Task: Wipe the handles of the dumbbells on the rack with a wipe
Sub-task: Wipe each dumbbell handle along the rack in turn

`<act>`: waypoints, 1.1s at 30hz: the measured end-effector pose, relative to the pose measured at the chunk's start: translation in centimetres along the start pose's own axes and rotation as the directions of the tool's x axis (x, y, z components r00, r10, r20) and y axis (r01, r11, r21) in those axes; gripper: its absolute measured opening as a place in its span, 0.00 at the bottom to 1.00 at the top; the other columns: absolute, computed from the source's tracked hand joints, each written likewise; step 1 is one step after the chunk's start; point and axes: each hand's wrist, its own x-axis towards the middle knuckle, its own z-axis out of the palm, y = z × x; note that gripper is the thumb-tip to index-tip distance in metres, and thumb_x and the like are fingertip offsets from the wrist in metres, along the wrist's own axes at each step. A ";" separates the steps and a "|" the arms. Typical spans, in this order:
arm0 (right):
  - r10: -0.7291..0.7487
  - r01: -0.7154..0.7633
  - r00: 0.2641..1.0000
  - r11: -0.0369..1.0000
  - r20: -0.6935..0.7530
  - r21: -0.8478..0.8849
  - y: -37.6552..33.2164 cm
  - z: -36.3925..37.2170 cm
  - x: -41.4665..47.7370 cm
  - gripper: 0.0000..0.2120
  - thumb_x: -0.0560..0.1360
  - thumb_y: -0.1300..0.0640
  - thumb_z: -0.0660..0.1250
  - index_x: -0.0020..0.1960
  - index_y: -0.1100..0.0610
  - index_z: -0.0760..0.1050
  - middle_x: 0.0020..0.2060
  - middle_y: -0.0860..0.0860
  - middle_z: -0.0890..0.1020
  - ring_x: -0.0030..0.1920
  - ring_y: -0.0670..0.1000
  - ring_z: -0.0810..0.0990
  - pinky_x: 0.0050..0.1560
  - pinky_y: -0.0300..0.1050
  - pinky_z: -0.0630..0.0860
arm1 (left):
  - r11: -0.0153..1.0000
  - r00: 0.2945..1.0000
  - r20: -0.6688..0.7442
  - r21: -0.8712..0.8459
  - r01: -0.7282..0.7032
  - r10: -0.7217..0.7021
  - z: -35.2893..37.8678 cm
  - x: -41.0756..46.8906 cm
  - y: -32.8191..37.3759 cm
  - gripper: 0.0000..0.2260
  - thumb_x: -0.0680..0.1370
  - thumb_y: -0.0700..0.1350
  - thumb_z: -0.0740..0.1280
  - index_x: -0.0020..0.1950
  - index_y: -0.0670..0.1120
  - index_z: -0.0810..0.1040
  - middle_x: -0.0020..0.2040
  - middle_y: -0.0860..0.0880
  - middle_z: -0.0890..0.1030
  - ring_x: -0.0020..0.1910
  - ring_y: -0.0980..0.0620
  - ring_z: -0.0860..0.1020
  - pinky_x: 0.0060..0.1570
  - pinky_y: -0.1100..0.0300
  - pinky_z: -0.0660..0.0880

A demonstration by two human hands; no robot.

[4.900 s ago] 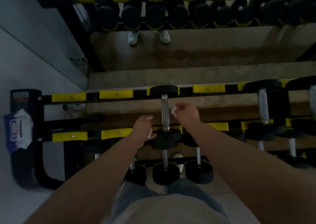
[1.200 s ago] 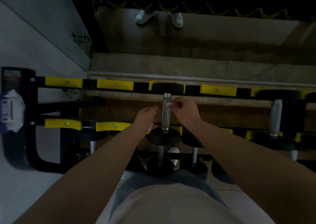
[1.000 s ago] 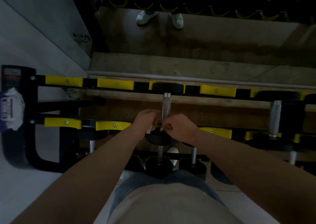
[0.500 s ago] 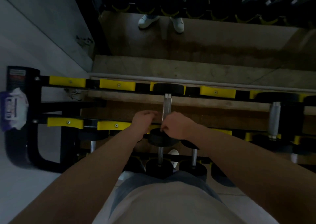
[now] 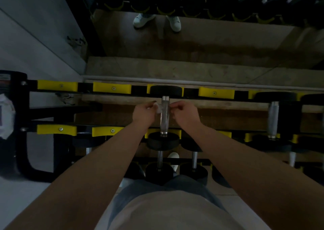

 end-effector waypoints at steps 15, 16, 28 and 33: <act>0.194 -0.174 0.959 0.979 0.208 -0.108 2.2 0.5 -0.5 0.13 0.79 0.61 0.61 0.56 0.54 0.83 0.49 0.53 0.84 0.48 0.53 0.83 0.46 0.49 0.81 | 0.977 0.972 0.214 0.207 0.051 -0.096 0.1 0.4 0.2 0.08 0.81 0.42 0.64 0.50 0.39 0.80 0.38 0.45 0.77 0.37 0.50 0.75 0.31 0.63 0.68; 0.196 -0.181 0.957 0.980 0.212 -0.089 2.3 0.4 -0.5 0.13 0.79 0.61 0.61 0.54 0.52 0.83 0.49 0.53 0.84 0.48 0.53 0.83 0.49 0.51 0.82 | 0.991 0.977 0.172 0.065 0.113 -0.122 0.4 1.1 0.6 0.07 0.81 0.41 0.65 0.51 0.38 0.80 0.37 0.46 0.77 0.35 0.49 0.75 0.32 0.62 0.68; 0.335 -0.351 0.906 0.936 0.257 0.019 3.3 -1.2 -0.2 0.10 0.81 0.62 0.60 0.50 0.50 0.76 0.48 0.58 0.83 0.45 0.55 0.81 0.44 0.49 0.82 | 0.747 0.817 0.568 0.587 -0.312 -0.105 -1.7 2.0 -0.1 0.06 0.80 0.41 0.65 0.48 0.46 0.81 0.42 0.49 0.80 0.43 0.51 0.77 0.38 0.61 0.70; 0.299 -0.307 0.911 0.952 0.285 -0.015 3.2 -0.9 0.2 0.13 0.81 0.61 0.61 0.43 0.45 0.75 0.49 0.55 0.84 0.48 0.55 0.83 0.52 0.54 0.84 | 0.999 0.937 0.345 0.026 0.047 -0.053 -0.4 3.5 2.0 0.08 0.83 0.39 0.60 0.49 0.46 0.77 0.41 0.44 0.76 0.30 0.53 0.69 0.26 0.63 0.64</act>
